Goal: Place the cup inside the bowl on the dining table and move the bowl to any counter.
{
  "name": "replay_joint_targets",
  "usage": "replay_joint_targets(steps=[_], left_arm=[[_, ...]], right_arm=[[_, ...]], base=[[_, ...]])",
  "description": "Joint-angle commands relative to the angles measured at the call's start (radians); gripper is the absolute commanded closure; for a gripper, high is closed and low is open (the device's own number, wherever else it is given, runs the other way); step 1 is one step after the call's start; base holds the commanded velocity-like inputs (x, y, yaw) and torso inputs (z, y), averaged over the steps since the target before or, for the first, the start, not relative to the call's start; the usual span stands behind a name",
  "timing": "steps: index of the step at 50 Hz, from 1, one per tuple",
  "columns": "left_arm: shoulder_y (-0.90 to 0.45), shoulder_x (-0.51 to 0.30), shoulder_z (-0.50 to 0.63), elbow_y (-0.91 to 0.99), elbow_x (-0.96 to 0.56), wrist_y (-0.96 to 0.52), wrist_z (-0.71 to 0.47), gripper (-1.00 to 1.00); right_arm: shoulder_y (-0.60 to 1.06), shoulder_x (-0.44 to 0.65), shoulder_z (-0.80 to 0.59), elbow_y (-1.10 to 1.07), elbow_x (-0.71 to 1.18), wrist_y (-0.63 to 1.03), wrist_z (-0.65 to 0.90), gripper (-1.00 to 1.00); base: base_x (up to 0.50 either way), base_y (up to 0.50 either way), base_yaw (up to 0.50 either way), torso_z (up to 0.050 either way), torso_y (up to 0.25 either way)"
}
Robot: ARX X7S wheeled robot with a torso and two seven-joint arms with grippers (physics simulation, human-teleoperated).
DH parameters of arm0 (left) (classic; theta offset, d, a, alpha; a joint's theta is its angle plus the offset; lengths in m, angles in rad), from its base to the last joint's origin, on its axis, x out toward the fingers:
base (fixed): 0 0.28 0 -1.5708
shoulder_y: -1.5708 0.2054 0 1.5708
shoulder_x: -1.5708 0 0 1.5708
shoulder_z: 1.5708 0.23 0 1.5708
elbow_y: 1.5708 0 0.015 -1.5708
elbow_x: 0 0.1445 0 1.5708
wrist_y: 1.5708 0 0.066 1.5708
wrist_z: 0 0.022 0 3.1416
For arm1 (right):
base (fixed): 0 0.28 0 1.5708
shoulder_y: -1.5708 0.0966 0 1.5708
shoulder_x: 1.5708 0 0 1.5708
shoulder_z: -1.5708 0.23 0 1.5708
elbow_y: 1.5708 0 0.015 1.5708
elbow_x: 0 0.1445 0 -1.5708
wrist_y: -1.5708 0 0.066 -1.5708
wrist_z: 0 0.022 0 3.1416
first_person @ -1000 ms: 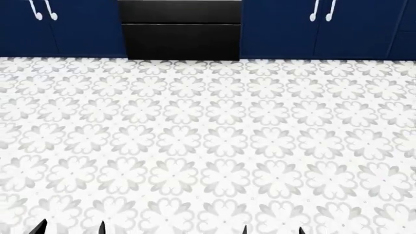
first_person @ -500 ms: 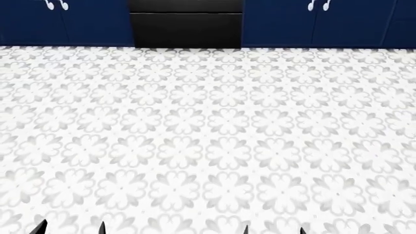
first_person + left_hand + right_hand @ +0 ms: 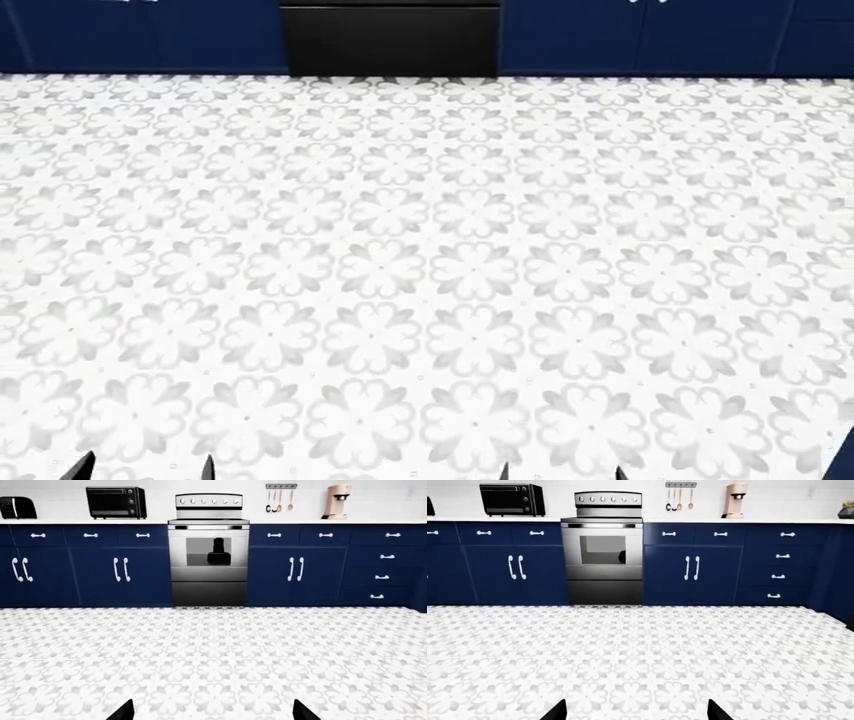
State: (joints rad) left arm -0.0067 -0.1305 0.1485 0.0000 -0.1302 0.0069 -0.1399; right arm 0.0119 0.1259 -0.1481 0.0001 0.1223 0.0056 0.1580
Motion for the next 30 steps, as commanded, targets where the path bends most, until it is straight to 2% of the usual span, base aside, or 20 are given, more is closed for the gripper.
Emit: replay_joint_targets(steps=[1, 30], left_arm=[[0.0, -0.009, 0.009, -0.001, -0.009, 0.003, -0.008, -1.0], [-0.004, -0.025, 0.031, -0.001, -0.021, 0.009, -0.031, -1.0]], right_arm=[[0.001, 0.009, -0.012, 0.0, 0.006, 0.0, 0.01, -1.0], [0.006, 0.025, -0.033, 0.004, 0.027, -0.003, 0.028, -1.0]], base=[[-0.5, 0.04, 0.0, 0.0, 0.0], [-0.5, 0.04, 0.0, 0.0, 0.0]])
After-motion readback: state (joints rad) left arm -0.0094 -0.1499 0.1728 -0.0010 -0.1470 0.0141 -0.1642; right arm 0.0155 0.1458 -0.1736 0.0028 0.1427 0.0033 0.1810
